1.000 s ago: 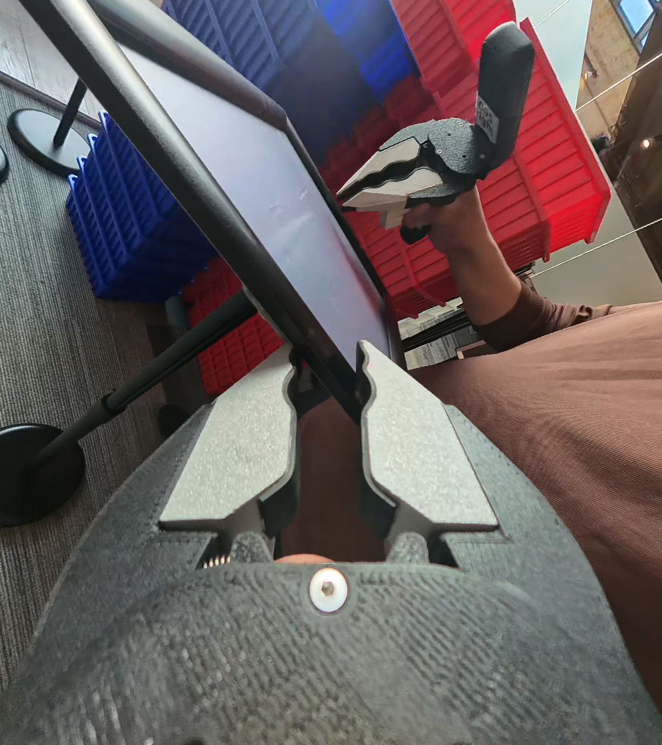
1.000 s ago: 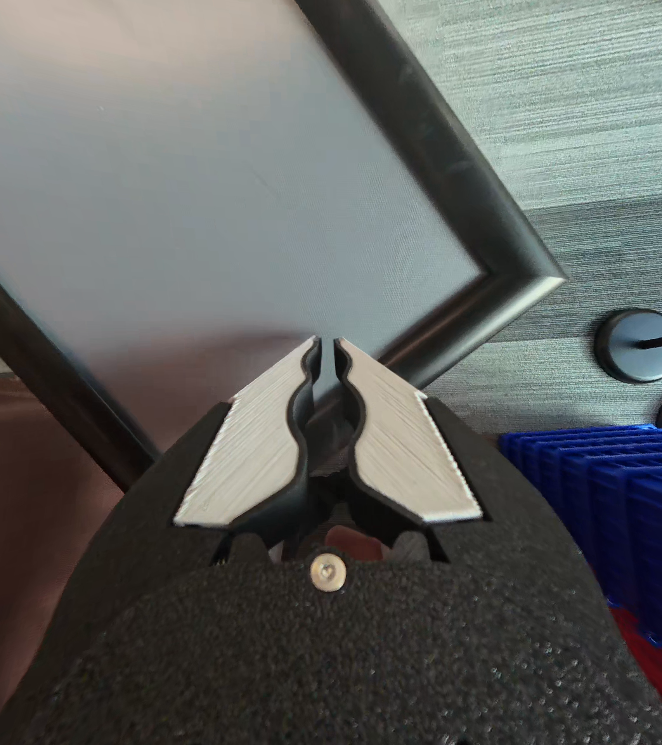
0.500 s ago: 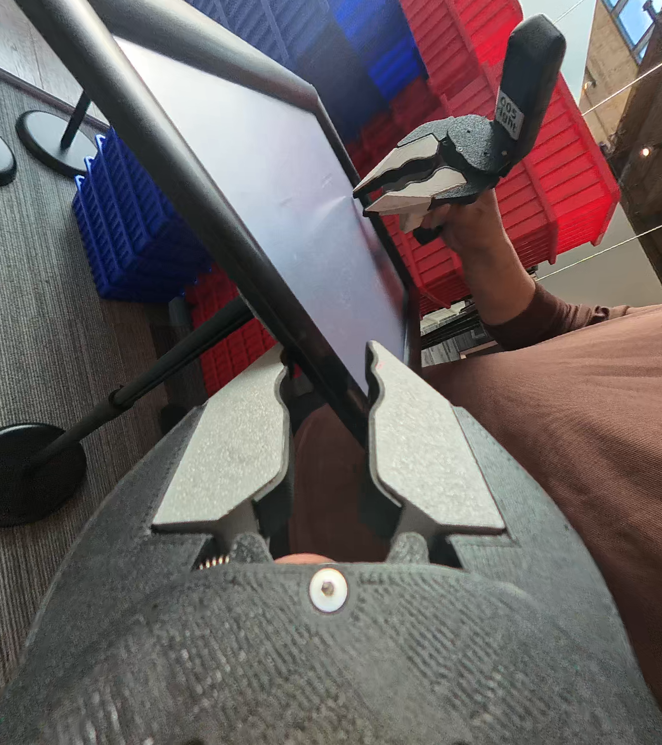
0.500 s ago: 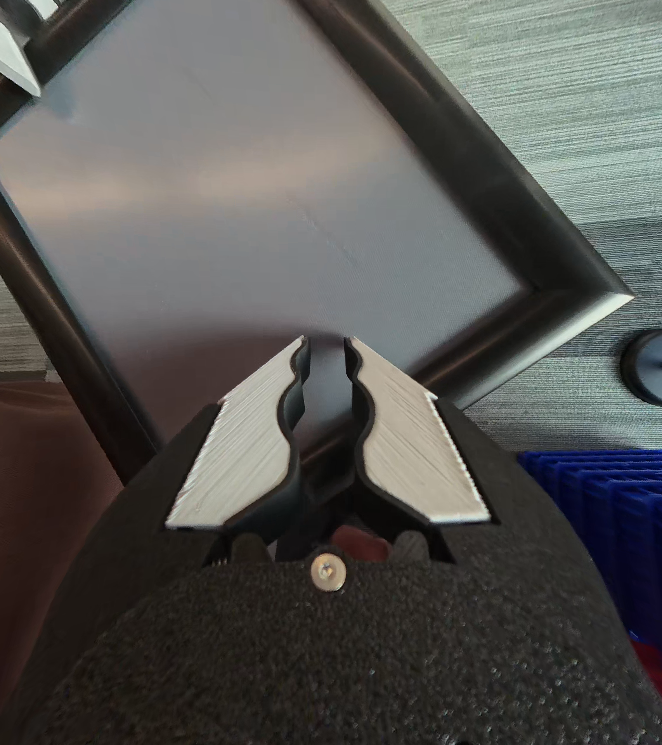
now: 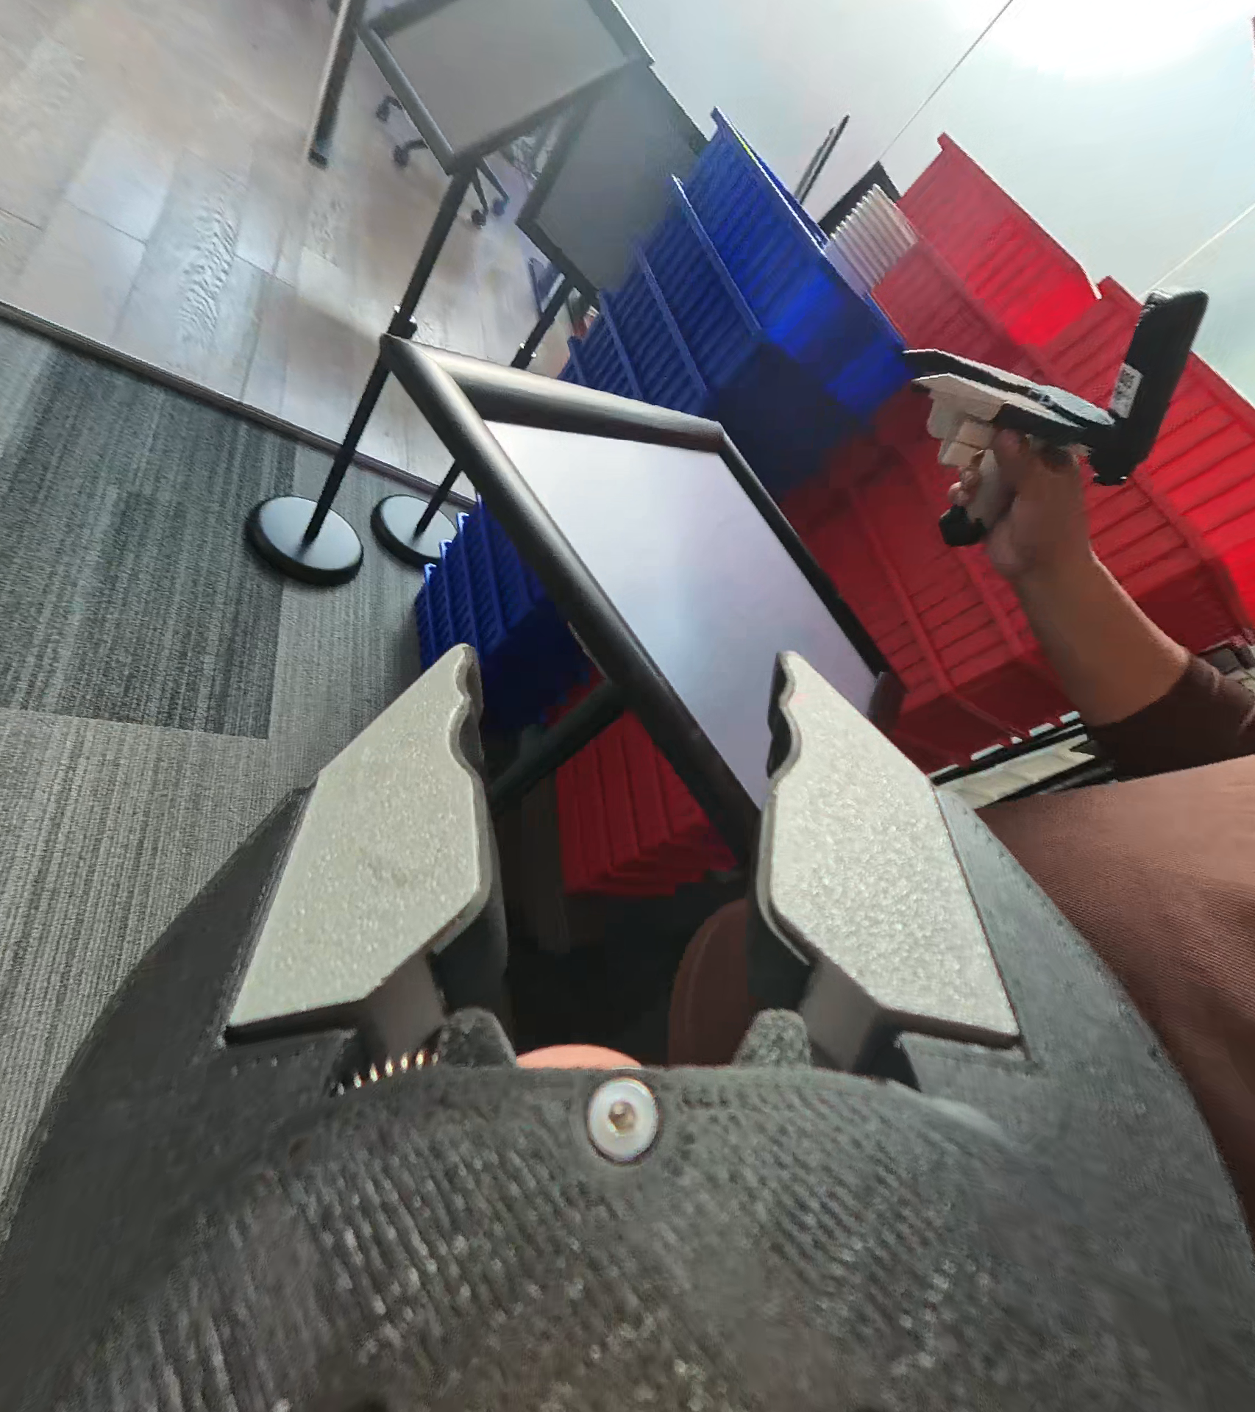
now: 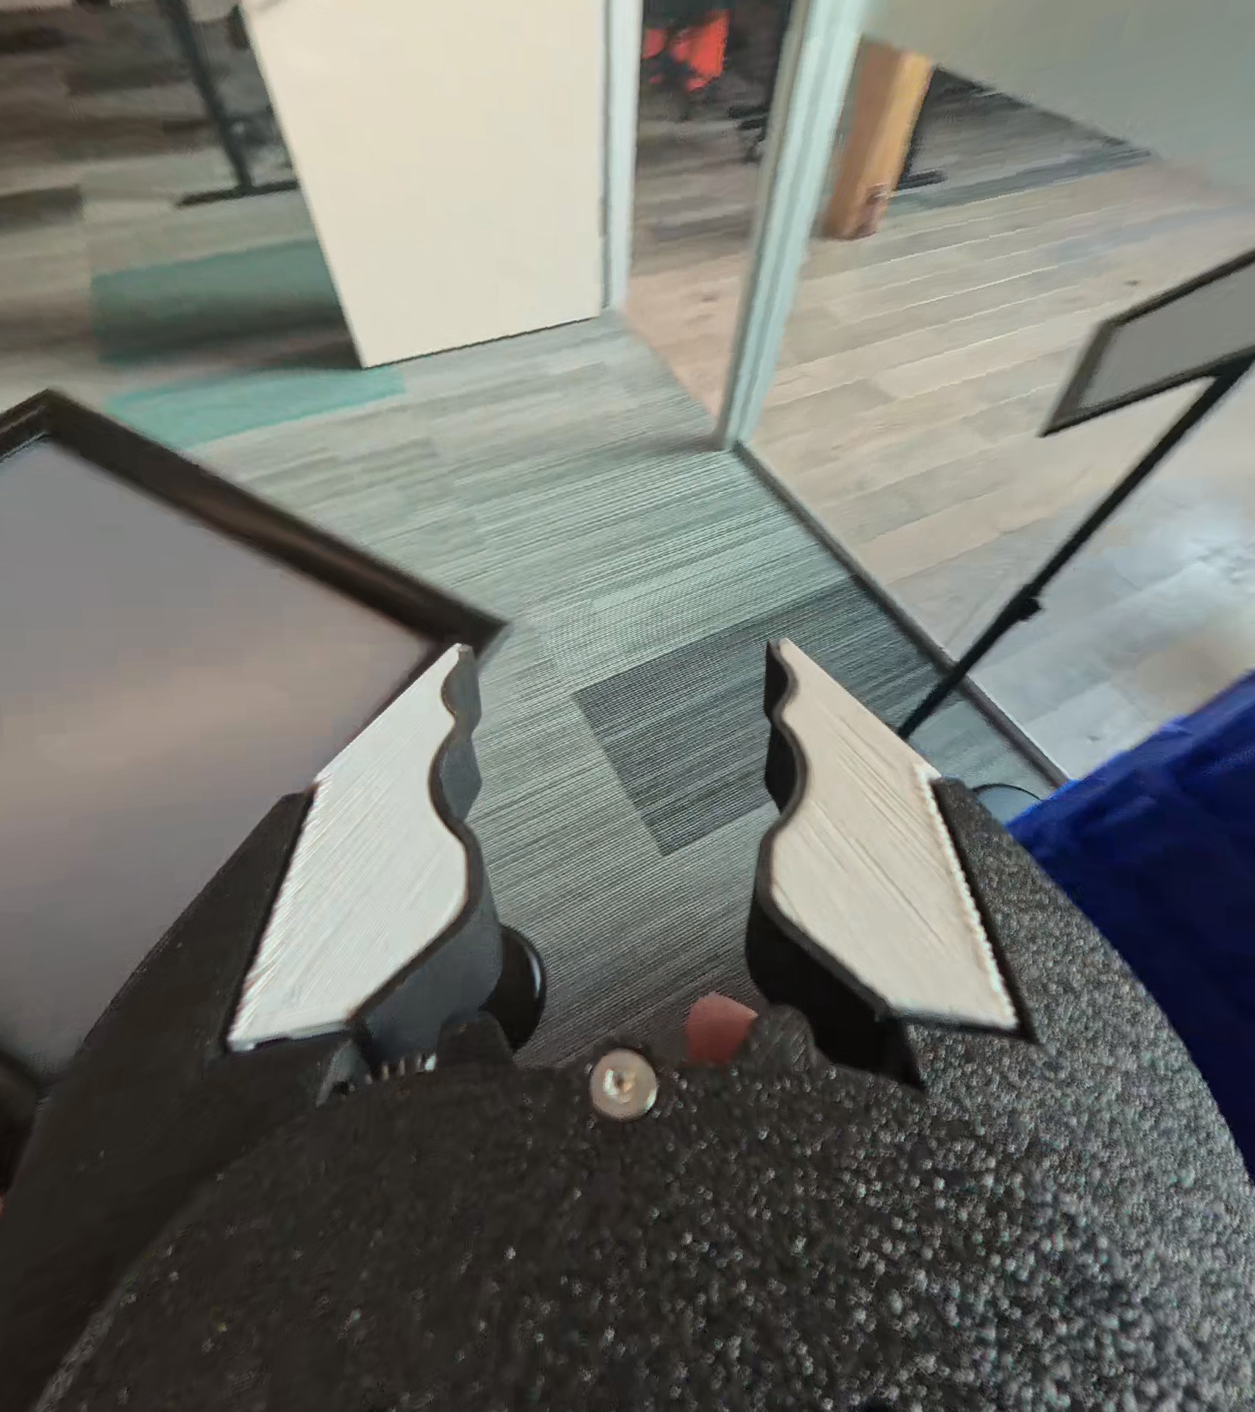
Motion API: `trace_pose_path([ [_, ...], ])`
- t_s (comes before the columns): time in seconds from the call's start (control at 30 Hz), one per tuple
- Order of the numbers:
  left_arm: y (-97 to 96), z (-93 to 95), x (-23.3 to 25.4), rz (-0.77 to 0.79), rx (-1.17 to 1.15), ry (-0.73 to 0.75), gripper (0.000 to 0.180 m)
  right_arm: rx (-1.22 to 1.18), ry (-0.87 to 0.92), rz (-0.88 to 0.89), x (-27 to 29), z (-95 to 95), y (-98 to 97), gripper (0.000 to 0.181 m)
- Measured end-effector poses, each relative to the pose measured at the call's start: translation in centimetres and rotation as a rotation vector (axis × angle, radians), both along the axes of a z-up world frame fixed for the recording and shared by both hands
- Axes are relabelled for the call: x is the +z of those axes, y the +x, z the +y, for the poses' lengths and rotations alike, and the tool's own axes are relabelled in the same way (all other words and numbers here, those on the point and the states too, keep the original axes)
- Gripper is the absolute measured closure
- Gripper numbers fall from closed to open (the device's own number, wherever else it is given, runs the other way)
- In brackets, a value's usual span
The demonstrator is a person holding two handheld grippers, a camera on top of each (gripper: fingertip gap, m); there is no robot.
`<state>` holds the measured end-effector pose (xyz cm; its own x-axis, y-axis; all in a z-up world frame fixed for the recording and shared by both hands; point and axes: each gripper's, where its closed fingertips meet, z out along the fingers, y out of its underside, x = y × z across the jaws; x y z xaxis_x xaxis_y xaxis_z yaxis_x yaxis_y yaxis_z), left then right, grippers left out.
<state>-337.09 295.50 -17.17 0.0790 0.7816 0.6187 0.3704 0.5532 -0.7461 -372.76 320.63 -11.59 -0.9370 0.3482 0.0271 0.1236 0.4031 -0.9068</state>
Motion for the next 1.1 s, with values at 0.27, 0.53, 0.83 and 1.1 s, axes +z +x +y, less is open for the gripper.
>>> trace_pose_path([
  [0.27, 0.2, 1.0, -1.4, -0.062, 0.073, -0.005, 0.11, -0.539, -0.051, 0.058, 8.9, 14.1, -25.5, 0.077],
  [0.53, -0.1, 3.9, -2.2, -0.16, 0.221, 0.032, 0.114, -0.531, 0.272, -0.268, 11.0, 15.4, -42.4, 0.053],
  [0.83, -2.2, 8.0, -3.8, -0.213, 0.25, 0.06, 0.113, -0.473, 0.762, -0.391, 3.0, 16.6, -46.2, 0.069],
  [1.1, -1.8, 7.3, -3.5, -0.191, 0.275, 0.08, 0.116, -0.449, 0.61, -0.337, 3.1, 15.8, -46.8, 0.07],
])
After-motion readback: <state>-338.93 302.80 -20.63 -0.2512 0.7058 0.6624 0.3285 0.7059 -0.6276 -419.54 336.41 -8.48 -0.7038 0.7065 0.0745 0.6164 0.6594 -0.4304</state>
